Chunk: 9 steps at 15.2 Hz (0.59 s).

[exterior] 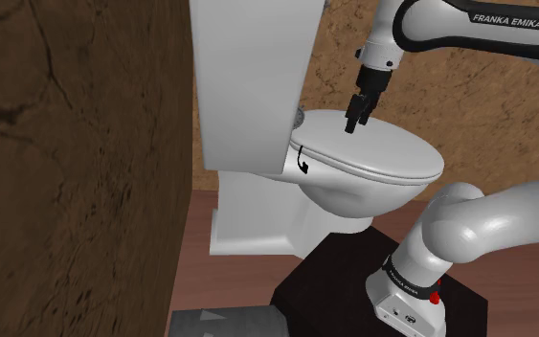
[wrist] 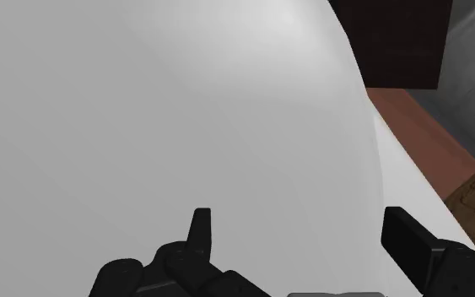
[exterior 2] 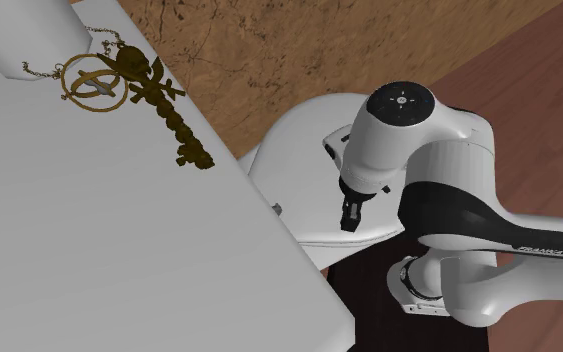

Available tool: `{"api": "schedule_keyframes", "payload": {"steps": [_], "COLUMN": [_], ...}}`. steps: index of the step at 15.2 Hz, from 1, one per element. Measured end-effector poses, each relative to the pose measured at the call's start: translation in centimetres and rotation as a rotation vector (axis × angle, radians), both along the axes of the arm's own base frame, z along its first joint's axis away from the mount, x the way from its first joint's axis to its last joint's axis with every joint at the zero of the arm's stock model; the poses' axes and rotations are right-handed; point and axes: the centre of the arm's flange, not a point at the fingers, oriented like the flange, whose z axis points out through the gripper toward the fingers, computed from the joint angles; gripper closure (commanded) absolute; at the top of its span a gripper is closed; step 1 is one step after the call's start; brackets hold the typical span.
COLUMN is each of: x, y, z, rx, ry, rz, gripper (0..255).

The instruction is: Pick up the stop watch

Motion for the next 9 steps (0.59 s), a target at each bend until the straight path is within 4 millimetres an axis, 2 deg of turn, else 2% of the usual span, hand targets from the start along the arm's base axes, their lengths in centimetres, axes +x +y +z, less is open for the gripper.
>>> {"api": "schedule_keyframes", "payload": {"steps": [2, 9], "x": [0.5, 7.7], "y": [0.0, 0.7], "z": [0.0, 1.0], "rx": [0.002, 0.033], "ry": [-0.005, -0.068], "rz": [0.028, 0.436], "gripper": [0, 0]}}
